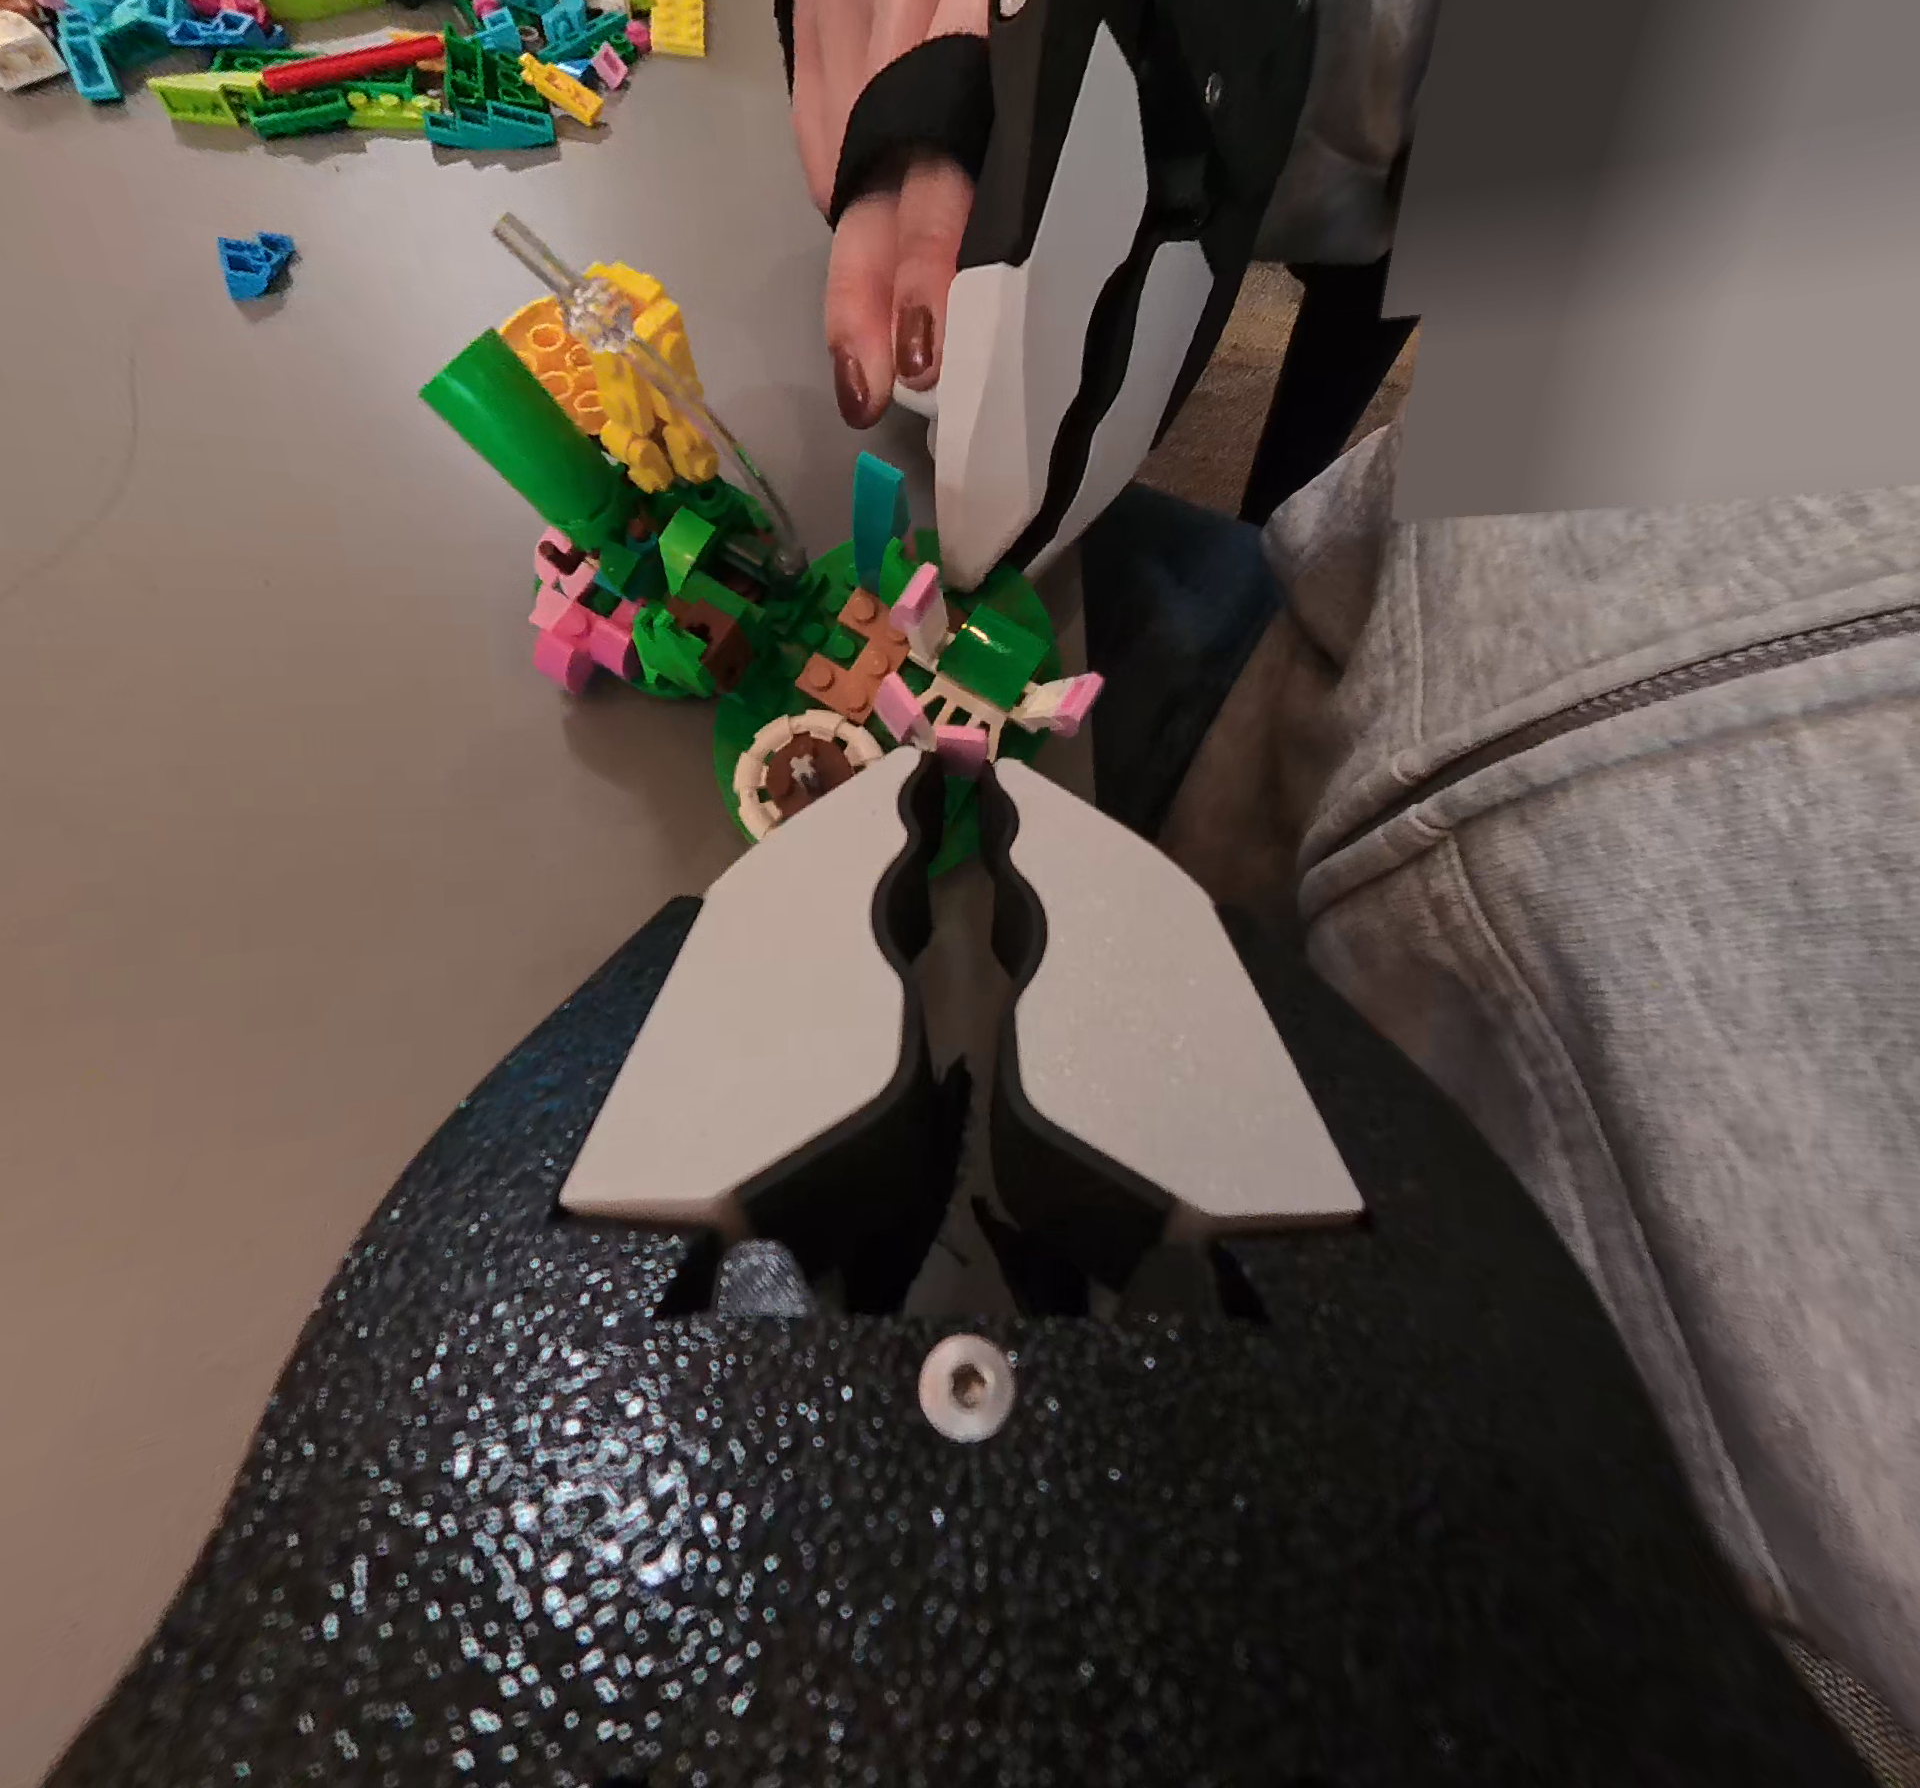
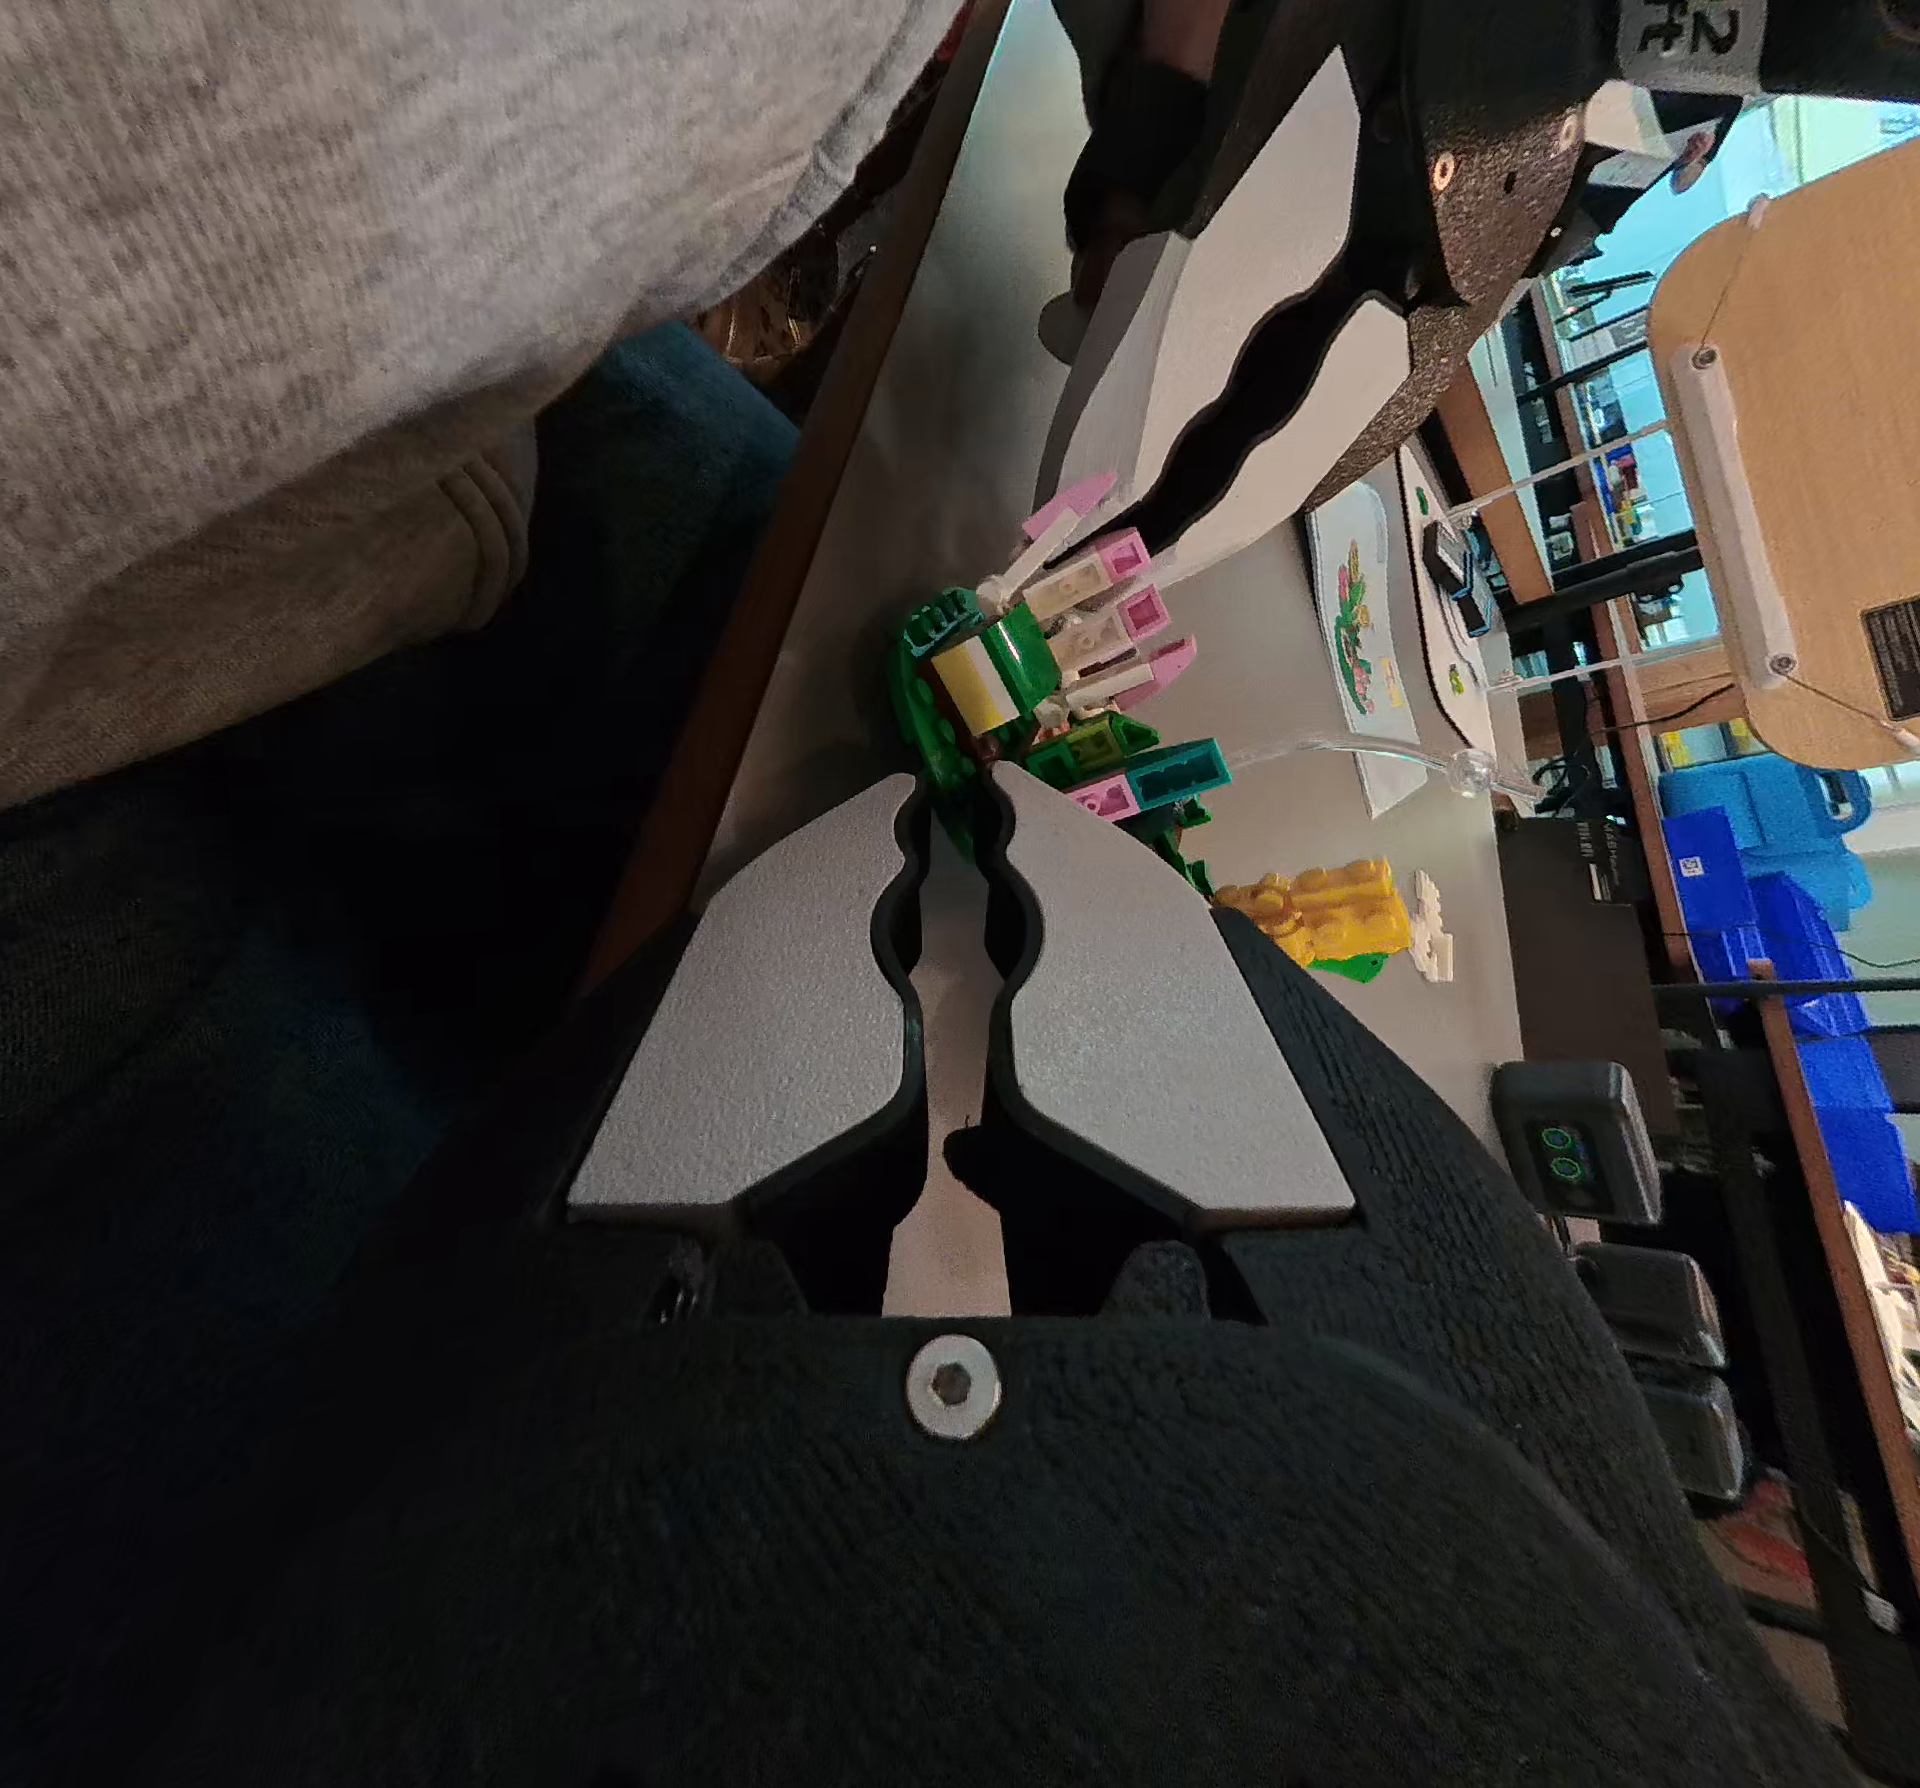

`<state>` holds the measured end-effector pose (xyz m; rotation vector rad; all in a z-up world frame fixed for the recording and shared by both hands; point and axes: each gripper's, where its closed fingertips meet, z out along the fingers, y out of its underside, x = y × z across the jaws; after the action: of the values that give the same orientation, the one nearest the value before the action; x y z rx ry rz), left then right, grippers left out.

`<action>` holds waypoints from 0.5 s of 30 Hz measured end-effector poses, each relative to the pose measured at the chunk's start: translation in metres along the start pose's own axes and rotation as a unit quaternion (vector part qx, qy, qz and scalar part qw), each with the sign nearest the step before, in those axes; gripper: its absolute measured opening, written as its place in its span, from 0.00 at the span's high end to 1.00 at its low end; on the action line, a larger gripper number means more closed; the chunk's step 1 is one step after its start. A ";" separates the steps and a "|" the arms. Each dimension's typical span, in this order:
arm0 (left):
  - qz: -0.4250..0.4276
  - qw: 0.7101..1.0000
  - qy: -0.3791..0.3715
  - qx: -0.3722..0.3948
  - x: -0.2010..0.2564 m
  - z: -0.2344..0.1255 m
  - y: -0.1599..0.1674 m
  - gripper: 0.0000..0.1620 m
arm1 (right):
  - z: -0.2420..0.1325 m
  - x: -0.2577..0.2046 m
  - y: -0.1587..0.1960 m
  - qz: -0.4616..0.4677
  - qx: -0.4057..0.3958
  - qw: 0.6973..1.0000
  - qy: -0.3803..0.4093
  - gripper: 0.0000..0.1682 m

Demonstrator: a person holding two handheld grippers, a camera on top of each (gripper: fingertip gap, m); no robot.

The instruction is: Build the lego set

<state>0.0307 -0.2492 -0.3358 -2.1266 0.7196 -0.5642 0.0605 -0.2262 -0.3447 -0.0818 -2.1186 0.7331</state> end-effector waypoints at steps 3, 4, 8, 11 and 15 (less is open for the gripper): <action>0.005 1.000 0.001 -0.005 0.000 0.001 0.000 0.96 | 0.000 0.000 -0.001 -0.003 -0.001 1.000 -0.001 0.96; 0.007 1.000 0.000 -0.008 0.001 0.001 0.000 0.96 | 0.000 -0.001 -0.001 -0.004 -0.002 1.000 -0.001 0.96; 0.023 0.999 -0.007 -0.030 0.000 0.002 0.000 0.96 | 0.001 -0.001 -0.001 -0.008 -0.006 1.000 -0.003 0.96; 0.027 0.999 -0.007 -0.037 0.000 0.002 0.000 0.96 | 0.001 -0.002 -0.002 -0.011 -0.009 1.000 -0.003 0.96; 0.023 0.999 -0.002 -0.039 -0.001 0.002 0.000 0.96 | 0.002 -0.002 -0.002 -0.015 -0.013 1.000 -0.003 0.96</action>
<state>0.0313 -0.2480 -0.3374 -2.1756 0.7974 -0.5136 0.0609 -0.2293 -0.3459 -0.0614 -2.1311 0.6888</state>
